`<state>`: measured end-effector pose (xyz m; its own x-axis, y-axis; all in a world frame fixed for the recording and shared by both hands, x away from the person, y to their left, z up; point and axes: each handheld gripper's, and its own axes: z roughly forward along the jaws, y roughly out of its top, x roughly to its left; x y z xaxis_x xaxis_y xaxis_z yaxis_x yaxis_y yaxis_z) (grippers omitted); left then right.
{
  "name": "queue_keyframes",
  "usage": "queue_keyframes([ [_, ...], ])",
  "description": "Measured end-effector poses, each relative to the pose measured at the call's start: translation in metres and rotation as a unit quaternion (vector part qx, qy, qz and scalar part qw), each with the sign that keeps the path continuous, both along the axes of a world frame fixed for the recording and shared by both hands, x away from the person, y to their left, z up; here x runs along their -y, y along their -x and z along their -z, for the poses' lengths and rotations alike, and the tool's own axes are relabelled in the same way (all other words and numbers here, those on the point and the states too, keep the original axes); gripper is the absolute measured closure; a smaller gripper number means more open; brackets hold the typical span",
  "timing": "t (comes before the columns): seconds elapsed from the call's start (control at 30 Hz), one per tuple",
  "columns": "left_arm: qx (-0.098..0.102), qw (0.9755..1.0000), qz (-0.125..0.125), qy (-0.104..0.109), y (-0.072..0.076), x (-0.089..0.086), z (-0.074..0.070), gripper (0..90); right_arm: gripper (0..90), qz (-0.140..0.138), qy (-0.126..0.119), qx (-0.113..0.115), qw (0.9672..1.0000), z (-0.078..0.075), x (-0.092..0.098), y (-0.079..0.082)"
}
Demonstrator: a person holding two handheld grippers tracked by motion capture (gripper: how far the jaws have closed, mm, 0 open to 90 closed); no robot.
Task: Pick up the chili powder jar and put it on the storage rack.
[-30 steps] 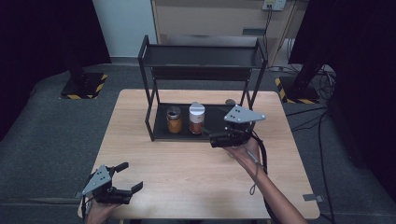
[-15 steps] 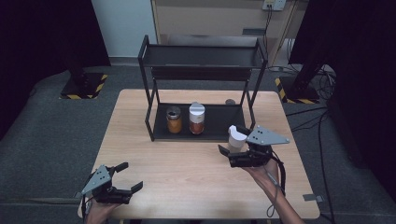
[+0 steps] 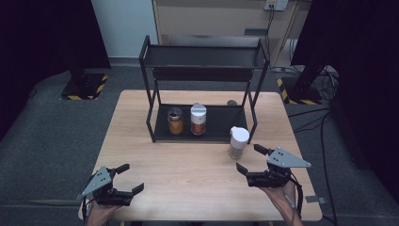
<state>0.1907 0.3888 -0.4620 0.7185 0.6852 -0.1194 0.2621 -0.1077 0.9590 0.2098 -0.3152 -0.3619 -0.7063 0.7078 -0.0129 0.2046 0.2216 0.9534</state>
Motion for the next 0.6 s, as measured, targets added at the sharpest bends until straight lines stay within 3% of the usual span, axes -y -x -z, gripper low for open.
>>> queue_keyframes([
  [0.23,-0.003,1.0,0.001,0.003,-0.001,0.0,0.0,2.4,10.7,0.018,-0.003,0.003,0.9998,0.013,0.013,0.017],
  [0.6,-0.005,1.0,0.001,0.001,-0.001,0.0,0.0,2.4,10.7,0.027,-0.009,-0.005,0.9996,0.037,0.026,0.03],
])
